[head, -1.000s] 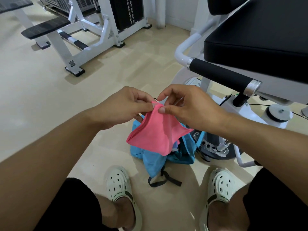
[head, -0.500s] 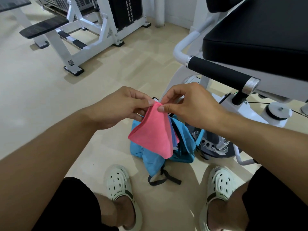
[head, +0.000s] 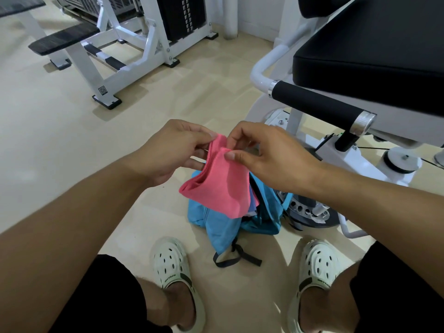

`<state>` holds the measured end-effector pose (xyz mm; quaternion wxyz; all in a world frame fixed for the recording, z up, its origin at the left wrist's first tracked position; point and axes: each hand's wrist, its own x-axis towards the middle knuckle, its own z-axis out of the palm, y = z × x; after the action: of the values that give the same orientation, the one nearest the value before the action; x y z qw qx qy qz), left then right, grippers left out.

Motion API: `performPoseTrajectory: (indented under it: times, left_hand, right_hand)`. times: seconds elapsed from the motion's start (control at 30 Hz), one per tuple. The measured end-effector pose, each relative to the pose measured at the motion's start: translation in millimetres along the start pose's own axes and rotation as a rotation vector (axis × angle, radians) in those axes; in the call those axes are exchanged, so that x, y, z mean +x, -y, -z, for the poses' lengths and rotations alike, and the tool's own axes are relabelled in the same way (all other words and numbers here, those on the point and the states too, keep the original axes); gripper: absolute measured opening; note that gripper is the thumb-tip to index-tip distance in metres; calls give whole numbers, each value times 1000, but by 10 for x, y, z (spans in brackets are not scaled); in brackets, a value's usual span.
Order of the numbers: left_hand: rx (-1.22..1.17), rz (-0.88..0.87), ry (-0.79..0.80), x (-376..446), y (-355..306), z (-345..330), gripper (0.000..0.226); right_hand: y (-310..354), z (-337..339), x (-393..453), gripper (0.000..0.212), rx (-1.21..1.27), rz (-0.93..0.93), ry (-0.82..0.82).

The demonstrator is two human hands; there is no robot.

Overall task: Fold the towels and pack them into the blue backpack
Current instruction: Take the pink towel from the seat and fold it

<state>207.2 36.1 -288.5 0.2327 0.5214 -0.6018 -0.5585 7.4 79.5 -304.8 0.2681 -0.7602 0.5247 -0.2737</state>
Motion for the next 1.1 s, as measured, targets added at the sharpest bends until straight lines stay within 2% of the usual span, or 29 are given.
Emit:
performPoseTrajectory:
  times: [0.1, 0.2, 0.33, 0.67, 0.77, 0.87, 1.1]
  left_hand:
    - [56, -53, 42, -20, -11, -4, 27]
    - [98, -94, 79, -41, -13, -8, 24]
    - [158, -132, 70, -37, -10, 8, 24]
    - [309, -236, 48, -49, 9, 9, 19]
    - [407, -256, 85, -48, -25, 67, 16]
    - [488, -310, 55, -63, -62, 96, 8]
    - [539, -378, 11, -73, -48, 64, 9]
  right_hand:
    - [7, -20, 4, 3, 57, -23, 10]
    - [-6, -26, 17, 2, 128, -73, -54]
    - [-25, -45, 25, 3, 158, -123, -103]
    - [-3, -65, -4, 8, 182, -124, -105]
    - [-39, -53, 15, 20, 129, -120, -18]
    - [-82, -80, 20, 31, 61, -152, 110]
    - [-66, -117, 26, 27, 68, -141, 173]
